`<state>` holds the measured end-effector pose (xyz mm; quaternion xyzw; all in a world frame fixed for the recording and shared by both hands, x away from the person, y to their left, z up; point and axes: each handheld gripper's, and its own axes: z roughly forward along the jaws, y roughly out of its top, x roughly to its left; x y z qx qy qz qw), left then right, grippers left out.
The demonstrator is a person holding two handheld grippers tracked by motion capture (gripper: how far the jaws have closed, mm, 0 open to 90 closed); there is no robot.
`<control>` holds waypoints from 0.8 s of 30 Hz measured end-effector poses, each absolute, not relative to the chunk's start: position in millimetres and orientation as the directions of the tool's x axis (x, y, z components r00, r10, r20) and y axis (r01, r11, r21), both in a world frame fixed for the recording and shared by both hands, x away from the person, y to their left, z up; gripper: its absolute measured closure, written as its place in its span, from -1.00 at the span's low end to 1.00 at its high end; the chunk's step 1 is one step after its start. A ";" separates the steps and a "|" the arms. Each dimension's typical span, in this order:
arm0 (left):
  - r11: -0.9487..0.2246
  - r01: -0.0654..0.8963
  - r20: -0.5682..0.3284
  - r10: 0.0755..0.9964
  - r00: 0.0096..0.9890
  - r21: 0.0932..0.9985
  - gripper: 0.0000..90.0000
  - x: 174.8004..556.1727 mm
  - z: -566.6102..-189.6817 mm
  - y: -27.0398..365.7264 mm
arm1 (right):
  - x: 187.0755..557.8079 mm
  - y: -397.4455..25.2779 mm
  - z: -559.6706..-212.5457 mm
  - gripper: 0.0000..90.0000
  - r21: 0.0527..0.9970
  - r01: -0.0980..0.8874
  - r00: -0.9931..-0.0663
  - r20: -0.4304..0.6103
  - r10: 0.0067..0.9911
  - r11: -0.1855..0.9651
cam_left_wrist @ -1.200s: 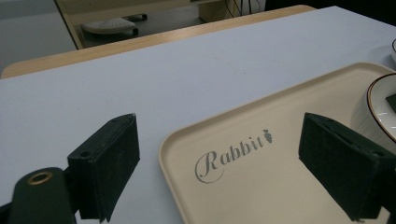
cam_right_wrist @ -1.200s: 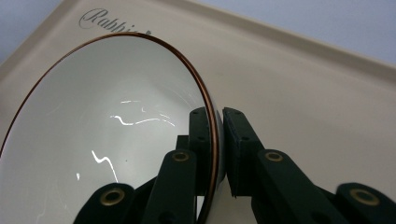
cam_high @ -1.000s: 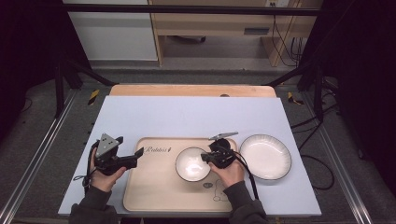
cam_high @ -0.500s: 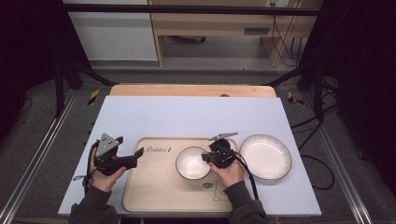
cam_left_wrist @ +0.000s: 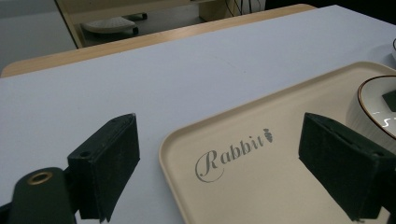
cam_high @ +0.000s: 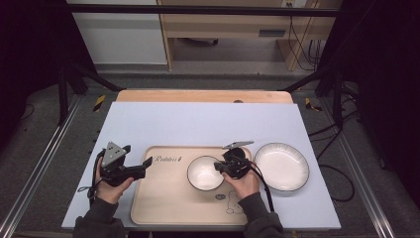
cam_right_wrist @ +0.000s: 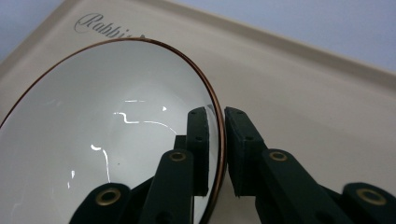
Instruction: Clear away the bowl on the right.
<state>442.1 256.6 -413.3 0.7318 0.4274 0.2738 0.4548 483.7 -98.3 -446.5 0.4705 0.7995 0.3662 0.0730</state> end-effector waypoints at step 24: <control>-0.218 0.374 0.011 0.875 0.483 0.901 -0.73 441.8 -412.6 257.4 | 465.0 -125.1 -405.7 -0.28 0.834 0.506 -0.573 0.132 0.809 0.222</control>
